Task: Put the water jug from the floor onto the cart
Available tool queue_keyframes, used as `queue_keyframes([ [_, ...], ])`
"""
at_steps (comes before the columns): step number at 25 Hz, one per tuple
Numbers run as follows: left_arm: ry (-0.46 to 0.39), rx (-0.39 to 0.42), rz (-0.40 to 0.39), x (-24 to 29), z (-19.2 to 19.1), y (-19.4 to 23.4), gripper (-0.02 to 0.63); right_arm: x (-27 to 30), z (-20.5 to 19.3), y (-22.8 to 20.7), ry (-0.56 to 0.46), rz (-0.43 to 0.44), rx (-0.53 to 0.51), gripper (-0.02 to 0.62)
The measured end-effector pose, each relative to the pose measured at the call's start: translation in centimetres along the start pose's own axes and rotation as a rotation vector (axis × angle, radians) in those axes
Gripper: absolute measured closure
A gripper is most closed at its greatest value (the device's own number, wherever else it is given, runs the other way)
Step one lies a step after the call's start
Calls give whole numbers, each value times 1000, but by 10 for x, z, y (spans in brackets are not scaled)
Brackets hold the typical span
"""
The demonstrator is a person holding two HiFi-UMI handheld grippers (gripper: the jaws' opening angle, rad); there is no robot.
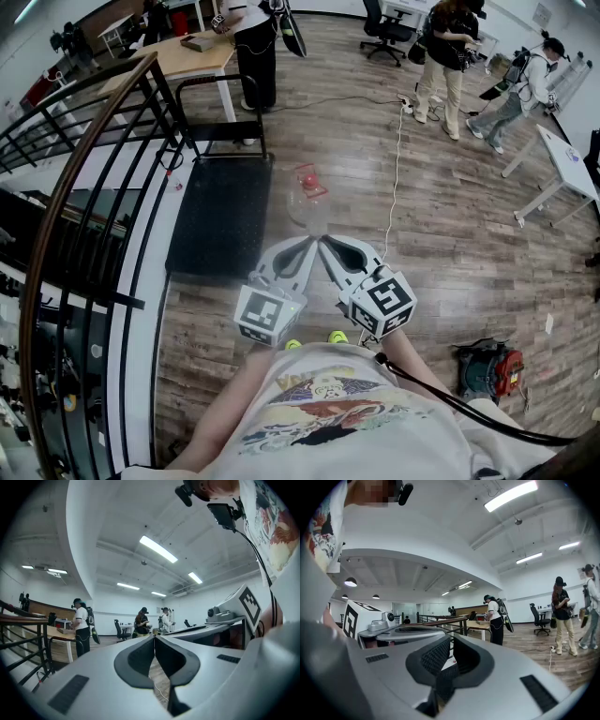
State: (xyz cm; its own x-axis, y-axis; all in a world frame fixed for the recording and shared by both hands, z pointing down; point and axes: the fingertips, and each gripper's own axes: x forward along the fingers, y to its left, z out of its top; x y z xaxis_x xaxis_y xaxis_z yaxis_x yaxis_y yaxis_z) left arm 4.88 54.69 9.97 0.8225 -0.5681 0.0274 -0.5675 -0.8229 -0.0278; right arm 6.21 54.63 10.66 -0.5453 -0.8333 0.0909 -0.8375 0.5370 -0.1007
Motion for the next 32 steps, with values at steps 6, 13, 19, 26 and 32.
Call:
queue_keyframes([
  [6, 7, 6, 4, 2, 1, 1, 594, 1, 2, -2, -7, -1, 10, 560],
  [13, 20, -7, 4, -1, -4, 2, 594, 1, -2, 1, 0, 1, 24, 560],
  [19, 40, -16, -5, -4, -6, 4, 594, 4, -5, 3, 9, -1, 37, 560],
  [26, 51, -11, -18, -13, -12, 9, 594, 8, -11, 14, 3, -21, 49, 560],
  [32, 56, -19, -39, -24, -17, 9, 594, 9, -16, 24, 4, -41, 55, 560],
])
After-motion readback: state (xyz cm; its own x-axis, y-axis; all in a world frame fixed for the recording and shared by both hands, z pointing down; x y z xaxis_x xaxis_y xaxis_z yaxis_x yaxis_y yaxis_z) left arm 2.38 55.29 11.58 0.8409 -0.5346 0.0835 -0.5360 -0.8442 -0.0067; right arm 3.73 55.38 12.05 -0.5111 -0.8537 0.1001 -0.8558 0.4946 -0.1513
